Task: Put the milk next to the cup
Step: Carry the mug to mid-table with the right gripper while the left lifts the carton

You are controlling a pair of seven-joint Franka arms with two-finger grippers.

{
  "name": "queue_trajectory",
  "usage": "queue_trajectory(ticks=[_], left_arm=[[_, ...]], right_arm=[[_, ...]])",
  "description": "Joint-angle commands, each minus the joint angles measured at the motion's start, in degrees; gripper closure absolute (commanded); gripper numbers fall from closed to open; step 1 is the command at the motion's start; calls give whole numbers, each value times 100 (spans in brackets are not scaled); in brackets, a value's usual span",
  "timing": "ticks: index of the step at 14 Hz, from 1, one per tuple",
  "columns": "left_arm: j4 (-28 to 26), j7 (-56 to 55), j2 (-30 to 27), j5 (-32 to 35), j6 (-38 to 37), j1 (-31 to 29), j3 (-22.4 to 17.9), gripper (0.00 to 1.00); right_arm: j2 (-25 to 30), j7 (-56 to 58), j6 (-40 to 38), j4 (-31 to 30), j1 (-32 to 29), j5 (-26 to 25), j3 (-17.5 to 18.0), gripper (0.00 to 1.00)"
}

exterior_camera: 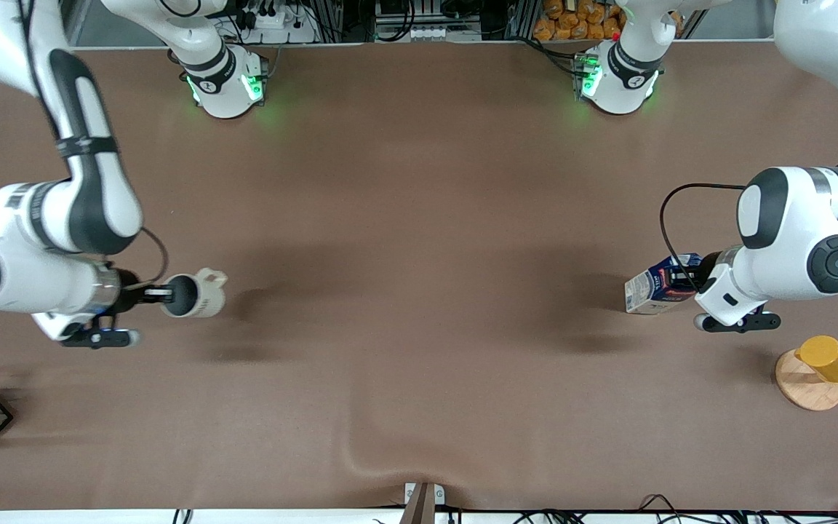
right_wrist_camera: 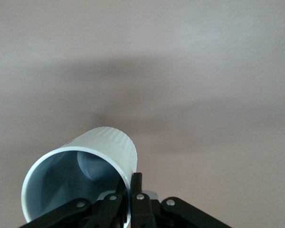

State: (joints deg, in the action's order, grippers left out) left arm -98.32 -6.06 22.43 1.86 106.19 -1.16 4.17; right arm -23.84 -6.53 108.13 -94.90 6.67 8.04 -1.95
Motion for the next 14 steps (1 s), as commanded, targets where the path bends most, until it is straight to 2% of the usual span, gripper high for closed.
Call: queue_trajectory(ticks=[1, 2, 4, 6, 8, 10, 14], left_arm=[[85, -27, -81, 130, -45, 29, 13, 76], [207, 0, -107, 131, -72, 20, 22, 76], [619, 9, -151, 78, -631, 11, 31, 77], [1067, 0, -169, 52, -1125, 55, 40, 77], [1148, 0, -300, 60, -1275, 81, 92, 76], [1149, -9, -450, 60, -1389, 64, 329, 76], [1219, -18, -722, 43, -1864, 64, 426, 76]], right_arm=[[230, -1303, -169, -64, 649, 215, -59, 100], [239, -1629, -187, -64, 825, 215, -59, 100], [231, -2288, -170, -64, 1220, 276, -59, 100], [196, -3262, 57, -64, 1677, 863, -77, 100], [125, -4185, 540, -99, 2125, 962, -68, 100], [-67, -5109, 1110, -90, 2521, 954, -77, 100], [-524, -6148, 2025, 32, 3084, 866, -86, 100]])
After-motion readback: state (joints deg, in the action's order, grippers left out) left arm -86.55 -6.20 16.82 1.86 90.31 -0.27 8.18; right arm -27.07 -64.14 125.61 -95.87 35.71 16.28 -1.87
